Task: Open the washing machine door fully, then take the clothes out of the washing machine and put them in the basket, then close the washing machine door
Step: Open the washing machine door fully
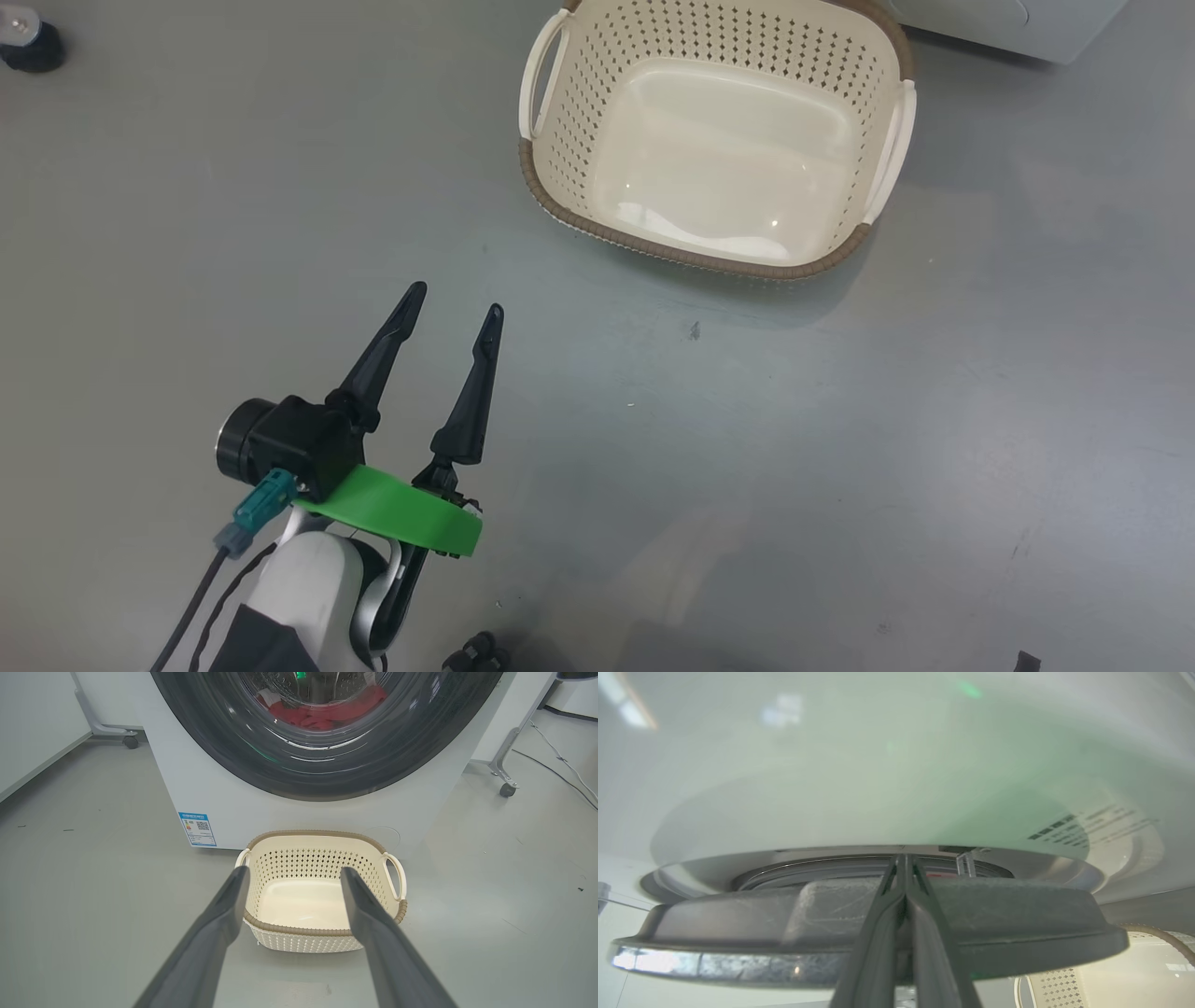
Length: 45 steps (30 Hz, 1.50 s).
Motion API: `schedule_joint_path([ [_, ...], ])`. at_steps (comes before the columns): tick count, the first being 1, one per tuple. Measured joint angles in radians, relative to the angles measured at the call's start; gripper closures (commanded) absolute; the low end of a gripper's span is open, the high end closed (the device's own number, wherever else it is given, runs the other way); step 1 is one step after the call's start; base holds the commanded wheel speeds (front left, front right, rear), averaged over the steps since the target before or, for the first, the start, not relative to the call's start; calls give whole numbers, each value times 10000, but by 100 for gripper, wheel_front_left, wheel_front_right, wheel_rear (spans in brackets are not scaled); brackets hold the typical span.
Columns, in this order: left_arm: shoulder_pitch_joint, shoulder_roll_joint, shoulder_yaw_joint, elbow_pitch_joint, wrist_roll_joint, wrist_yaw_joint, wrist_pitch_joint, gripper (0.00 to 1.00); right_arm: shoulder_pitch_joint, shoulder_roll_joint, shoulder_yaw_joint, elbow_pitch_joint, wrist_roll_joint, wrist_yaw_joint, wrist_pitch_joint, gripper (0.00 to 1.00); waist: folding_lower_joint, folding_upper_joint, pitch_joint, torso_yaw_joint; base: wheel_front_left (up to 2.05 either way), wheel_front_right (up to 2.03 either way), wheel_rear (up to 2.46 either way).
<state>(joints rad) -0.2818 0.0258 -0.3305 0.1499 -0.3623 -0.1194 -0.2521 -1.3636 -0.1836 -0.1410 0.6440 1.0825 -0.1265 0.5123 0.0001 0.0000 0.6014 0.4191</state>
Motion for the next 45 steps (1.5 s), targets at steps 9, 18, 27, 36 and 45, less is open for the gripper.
schedule_joint_path([
  [9,-15,-2,-48,-2,4,0,0,0,-208,-127,-59,518,299,0,953,100,0,0,19,-46,0,0,0],
  [18,-84,-4,-46,0,6,0,0,0,-228,-136,-73,861,351,0,1361,100,0,0,-37,-94,0,0,0],
  [27,-115,-4,4,36,31,13,0,0,-94,-104,-67,1166,441,-13,1649,100,0,0,-266,-189,0,0,0],
  [36,-114,-4,15,81,136,92,0,0,221,27,-79,1388,604,-12,1877,100,-1,0,-571,-337,0,0,0],
  [45,-109,-4,33,207,207,96,0,0,766,205,-128,1538,849,65,2092,100,-1,0,-944,-464,0,0,0],
])
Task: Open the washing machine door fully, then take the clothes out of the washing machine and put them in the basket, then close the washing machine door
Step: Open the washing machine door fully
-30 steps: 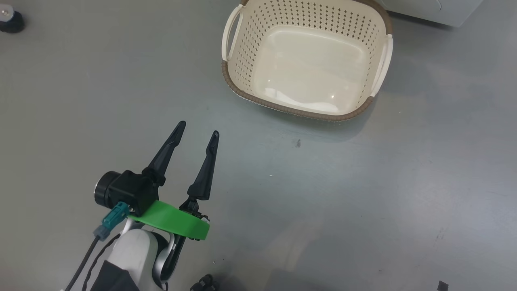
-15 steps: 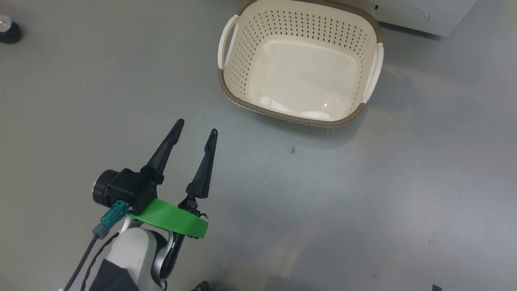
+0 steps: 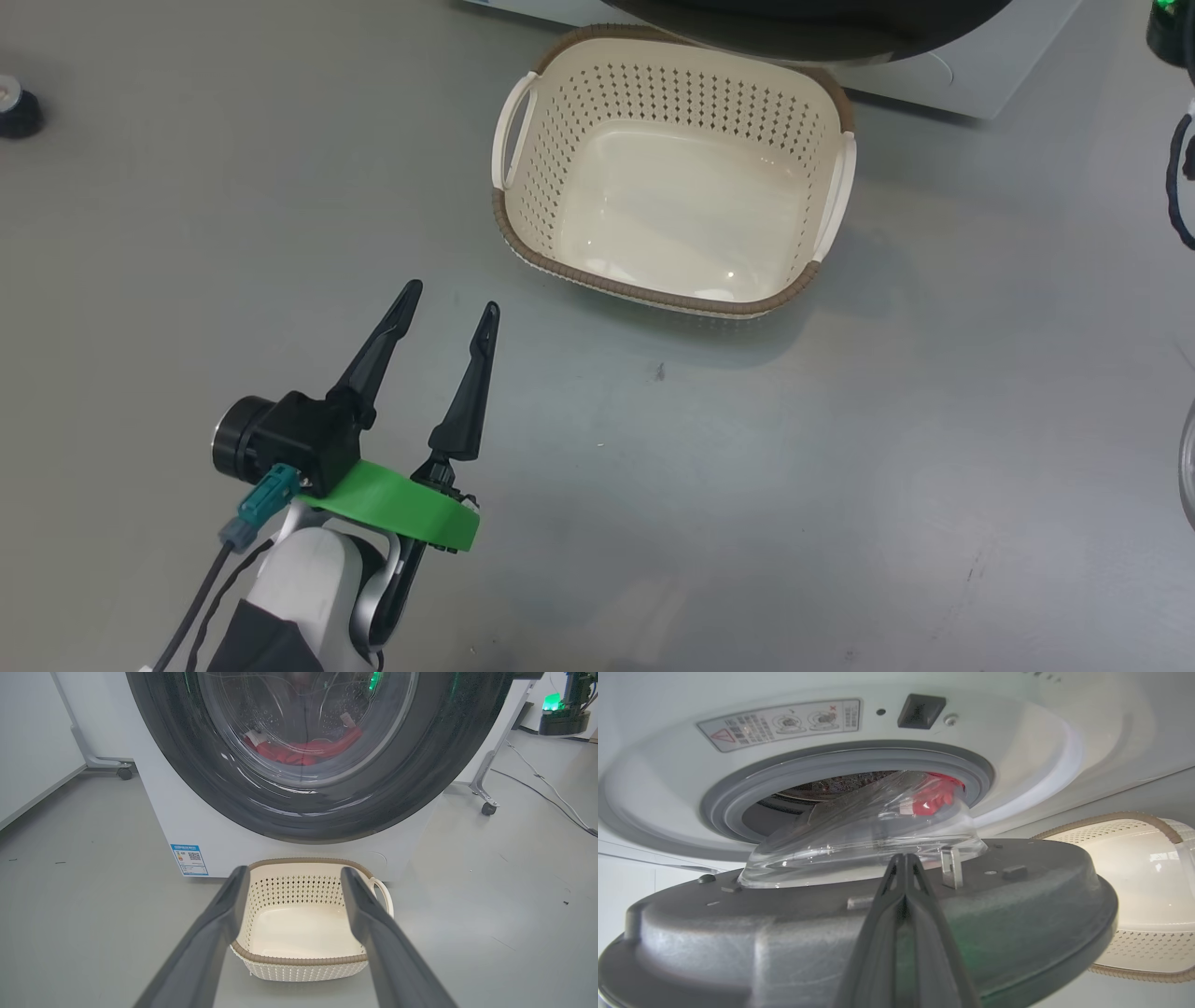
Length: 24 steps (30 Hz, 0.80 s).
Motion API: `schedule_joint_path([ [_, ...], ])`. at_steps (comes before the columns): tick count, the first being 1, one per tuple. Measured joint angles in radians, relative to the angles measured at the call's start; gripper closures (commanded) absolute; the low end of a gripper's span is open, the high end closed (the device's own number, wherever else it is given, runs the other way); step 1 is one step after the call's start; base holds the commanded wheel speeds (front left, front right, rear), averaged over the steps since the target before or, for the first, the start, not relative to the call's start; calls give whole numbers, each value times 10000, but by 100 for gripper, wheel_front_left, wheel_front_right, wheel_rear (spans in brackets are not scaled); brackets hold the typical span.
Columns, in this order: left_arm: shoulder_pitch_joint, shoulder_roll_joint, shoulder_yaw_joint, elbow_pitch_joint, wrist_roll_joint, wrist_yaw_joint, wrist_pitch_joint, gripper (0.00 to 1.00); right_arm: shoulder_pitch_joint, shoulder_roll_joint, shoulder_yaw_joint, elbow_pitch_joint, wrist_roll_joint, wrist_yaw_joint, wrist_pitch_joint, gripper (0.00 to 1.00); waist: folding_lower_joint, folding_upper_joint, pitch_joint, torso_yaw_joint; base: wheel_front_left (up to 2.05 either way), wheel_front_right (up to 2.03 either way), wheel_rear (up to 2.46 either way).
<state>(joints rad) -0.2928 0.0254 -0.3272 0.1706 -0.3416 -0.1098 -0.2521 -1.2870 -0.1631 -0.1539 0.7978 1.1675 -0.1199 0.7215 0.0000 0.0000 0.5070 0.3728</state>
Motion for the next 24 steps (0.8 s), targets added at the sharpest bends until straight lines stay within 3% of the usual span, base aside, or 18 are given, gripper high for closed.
schedule_joint_path([
  [13,62,4,77,98,182,4,-2,0,752,305,-128,198,481,397,489,100,0,0,-541,-153,0,0,0],
  [24,335,4,59,144,267,4,0,0,1330,485,-130,370,658,516,800,100,0,0,-1048,-256,0,0,0],
])
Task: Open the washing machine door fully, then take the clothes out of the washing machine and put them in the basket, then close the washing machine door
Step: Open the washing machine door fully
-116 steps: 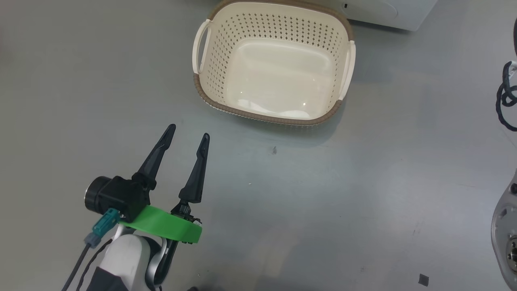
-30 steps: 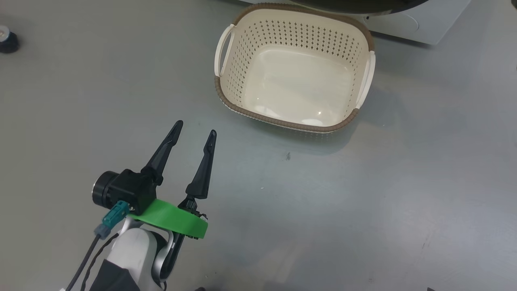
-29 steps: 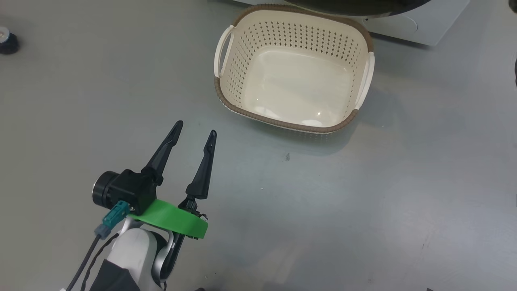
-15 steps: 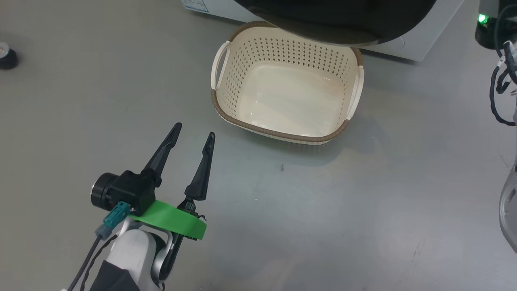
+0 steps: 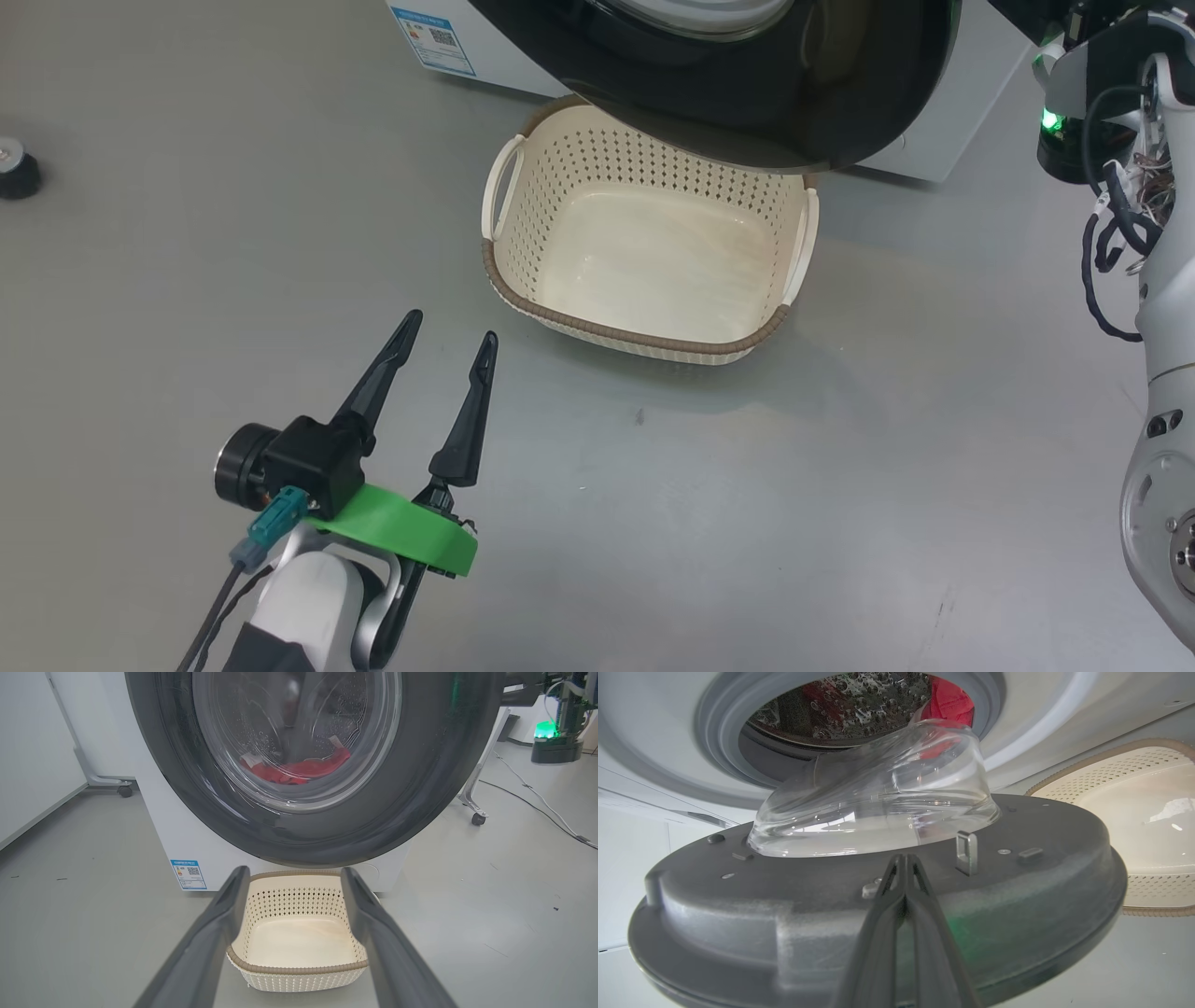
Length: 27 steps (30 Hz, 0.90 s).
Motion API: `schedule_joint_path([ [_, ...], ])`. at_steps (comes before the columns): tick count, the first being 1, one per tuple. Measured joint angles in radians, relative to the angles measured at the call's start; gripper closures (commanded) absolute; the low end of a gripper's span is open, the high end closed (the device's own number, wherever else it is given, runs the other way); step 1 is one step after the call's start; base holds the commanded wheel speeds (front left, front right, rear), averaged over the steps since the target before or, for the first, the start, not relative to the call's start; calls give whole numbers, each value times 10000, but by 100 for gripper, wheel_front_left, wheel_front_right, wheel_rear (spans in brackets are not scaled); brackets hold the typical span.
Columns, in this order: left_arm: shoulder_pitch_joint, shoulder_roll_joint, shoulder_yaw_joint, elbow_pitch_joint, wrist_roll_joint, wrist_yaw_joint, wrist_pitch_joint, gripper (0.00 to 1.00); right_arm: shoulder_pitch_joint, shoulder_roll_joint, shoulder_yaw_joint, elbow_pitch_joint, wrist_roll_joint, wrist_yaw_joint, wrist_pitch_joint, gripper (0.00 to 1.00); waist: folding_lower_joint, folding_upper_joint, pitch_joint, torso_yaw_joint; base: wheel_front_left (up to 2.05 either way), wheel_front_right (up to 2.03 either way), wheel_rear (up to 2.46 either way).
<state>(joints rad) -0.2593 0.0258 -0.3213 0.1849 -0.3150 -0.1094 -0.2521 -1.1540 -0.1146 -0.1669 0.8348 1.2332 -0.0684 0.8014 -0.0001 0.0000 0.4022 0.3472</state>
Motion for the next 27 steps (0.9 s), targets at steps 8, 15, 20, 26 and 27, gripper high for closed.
schedule_joint_path([
  [8,162,6,10,-13,40,31,0,0,100,52,67,-42,15,67,23,100,0,0,-141,-61,0,0,0],
  [15,168,4,159,-44,86,82,0,0,177,-251,591,-543,-892,986,-838,100,0,0,-262,-118,0,0,0],
  [20,176,12,453,-67,104,121,0,0,269,-552,1223,-1009,-1885,1730,-1628,100,0,0,-391,-237,0,0,0],
  [26,188,13,662,-105,295,134,0,0,923,-1302,2370,-1720,-3749,1948,-2964,100,0,0,-599,-432,0,0,0],
  [27,191,12,702,-111,326,151,0,0,1008,-1290,2500,-1841,-3896,1948,-3150,100,0,0,-631,-479,0,0,0],
])
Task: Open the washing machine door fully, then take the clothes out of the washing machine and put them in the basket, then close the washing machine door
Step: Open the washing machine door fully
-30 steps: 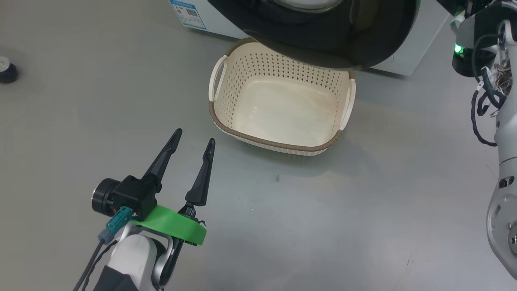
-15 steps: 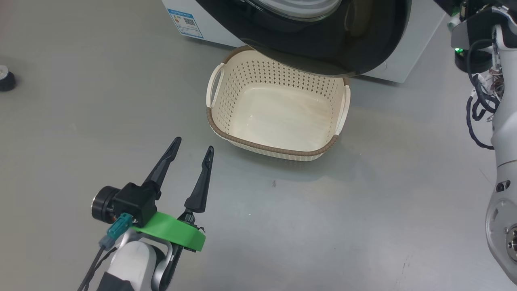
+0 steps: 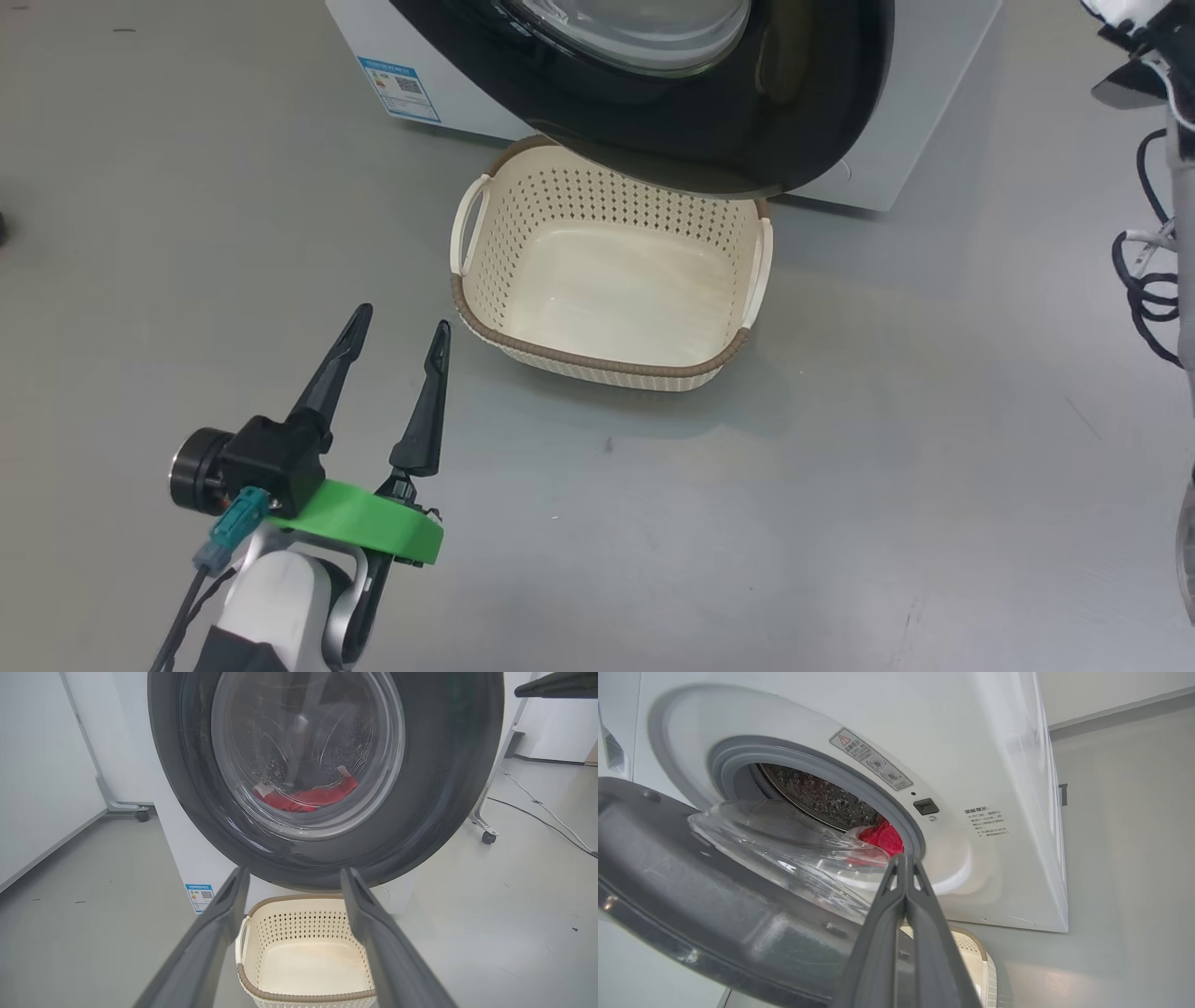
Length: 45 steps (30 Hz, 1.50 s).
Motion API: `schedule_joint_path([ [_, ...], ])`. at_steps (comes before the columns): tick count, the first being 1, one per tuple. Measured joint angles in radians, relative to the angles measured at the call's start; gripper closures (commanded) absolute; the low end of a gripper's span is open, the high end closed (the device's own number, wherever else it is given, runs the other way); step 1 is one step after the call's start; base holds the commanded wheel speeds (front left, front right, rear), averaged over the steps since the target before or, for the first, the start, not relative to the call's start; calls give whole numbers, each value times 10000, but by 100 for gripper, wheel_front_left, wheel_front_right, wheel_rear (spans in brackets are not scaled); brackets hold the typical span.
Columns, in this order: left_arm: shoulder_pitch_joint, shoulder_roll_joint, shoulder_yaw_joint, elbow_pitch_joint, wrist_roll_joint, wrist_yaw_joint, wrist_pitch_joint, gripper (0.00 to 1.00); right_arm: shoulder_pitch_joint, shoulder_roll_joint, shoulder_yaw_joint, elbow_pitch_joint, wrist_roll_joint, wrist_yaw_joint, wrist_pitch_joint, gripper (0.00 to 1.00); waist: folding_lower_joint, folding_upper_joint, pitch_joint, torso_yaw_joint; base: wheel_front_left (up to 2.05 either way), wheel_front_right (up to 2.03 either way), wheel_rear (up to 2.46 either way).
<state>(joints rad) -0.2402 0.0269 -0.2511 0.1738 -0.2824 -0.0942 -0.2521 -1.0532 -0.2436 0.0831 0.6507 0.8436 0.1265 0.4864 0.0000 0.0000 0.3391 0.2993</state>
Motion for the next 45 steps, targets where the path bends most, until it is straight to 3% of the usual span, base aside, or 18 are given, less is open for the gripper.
schedule_joint_path([
  [9,145,2,487,-155,184,54,-2,0,755,117,909,-1166,-1057,0,-1555,100,0,0,-232,-467,0,0,0],
  [15,205,15,665,-242,353,54,0,0,2046,-184,1873,-2173,-2337,-2,-3168,100,0,0,-422,-873,0,0,0],
  [24,265,13,786,-272,397,54,-2,0,4260,-228,1743,-2677,-2830,-2,-5231,100,0,0,-548,-1178,0,0,0],
  [36,397,13,943,-272,397,38,0,0,5934,-40,2173,-3062,-3720,-171,-7008,100,0,0,-598,-1329,0,0,0],
  [37,408,13,955,-272,397,38,0,0,5996,-17,2171,-3080,-3726,-261,-7122,83,0,0,-607,-1338,0,0,0],
  [38,413,13,970,-270,397,36,-2,0,6072,12,2173,-3104,-3731,-324,-7216,47,0,0,-617,-1349,0,0,0],
  [39,417,13,989,-270,397,21,0,0,6153,50,2157,-3129,-3764,-389,-7311,0,0,0,-627,-1359,0,0,0],
  [45,550,13,1035,-272,397,10,0,0,6697,313,2140,-3193,-3716,-499,-7296,0,0,0,-684,-1420,0,0,0],
])
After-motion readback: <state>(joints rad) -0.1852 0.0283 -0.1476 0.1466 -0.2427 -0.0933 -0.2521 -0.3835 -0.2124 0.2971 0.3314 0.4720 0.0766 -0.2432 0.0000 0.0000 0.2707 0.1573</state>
